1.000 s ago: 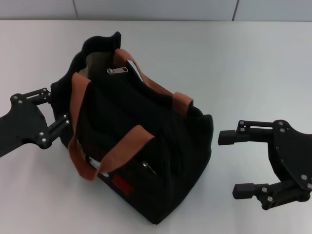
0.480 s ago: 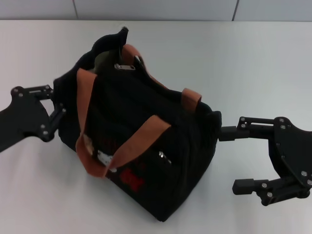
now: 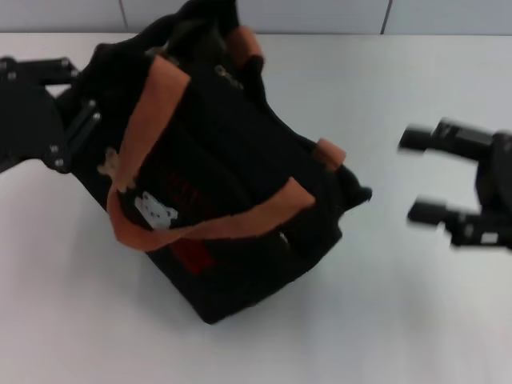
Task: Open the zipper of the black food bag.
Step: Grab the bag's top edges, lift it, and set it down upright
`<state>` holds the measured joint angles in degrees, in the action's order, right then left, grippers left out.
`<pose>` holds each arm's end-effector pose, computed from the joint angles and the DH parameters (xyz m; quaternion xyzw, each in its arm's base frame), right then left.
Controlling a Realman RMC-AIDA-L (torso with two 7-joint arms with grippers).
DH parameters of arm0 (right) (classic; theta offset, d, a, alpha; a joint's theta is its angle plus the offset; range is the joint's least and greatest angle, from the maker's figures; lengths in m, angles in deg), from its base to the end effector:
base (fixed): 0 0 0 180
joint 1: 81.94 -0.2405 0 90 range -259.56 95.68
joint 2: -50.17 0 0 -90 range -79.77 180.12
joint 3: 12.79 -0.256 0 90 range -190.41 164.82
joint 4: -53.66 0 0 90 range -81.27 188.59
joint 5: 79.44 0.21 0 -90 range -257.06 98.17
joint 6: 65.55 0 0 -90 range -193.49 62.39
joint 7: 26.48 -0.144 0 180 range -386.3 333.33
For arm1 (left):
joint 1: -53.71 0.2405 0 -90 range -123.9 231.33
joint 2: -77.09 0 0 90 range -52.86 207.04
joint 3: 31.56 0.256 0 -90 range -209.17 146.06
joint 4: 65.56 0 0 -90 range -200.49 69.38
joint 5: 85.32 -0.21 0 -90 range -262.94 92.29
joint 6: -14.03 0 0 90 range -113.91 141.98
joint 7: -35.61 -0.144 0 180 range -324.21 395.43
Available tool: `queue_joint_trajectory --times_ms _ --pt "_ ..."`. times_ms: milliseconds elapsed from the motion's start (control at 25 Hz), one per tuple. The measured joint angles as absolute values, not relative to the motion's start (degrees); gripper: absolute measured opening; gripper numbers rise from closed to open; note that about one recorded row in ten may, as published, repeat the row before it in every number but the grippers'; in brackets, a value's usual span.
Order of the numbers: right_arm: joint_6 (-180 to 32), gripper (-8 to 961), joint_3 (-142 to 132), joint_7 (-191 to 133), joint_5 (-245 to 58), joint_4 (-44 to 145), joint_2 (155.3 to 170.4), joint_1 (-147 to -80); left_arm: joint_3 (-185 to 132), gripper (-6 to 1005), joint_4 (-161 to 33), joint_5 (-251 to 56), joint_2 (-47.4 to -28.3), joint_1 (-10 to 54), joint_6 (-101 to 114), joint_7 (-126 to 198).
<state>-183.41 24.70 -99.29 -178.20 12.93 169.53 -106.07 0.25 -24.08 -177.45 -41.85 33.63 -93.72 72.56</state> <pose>0.2330 0.2660 0.0432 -0.8948 0.0812 0.4374 0.0388 -0.2644 0.2803 0.0705 -0.8579 0.1375 -0.3670 0.3324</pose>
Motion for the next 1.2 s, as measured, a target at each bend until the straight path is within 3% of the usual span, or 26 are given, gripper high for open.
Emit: queue_joint_trajectory --times_ms 400,840,960,1200 --pt "-179.22 839 23.51 -99.66 -176.79 -0.90 169.80 -106.12 11.11 118 -16.28 -173.28 -41.92 33.31 -94.09 68.84" --pt "-170.89 773 37.63 -106.67 -175.35 -9.18 169.68 -108.65 11.70 116 -15.78 -173.16 -41.91 33.34 -94.41 68.10" --pt "-169.14 553 40.01 -108.53 -175.37 -9.75 169.56 -109.86 11.74 116 -15.75 -173.15 -41.91 33.25 -94.45 68.04" --pt "-167.48 420 43.90 -108.69 -175.33 -11.31 169.63 -110.27 12.39 116 -15.72 -173.01 -41.91 33.11 -94.45 68.03"
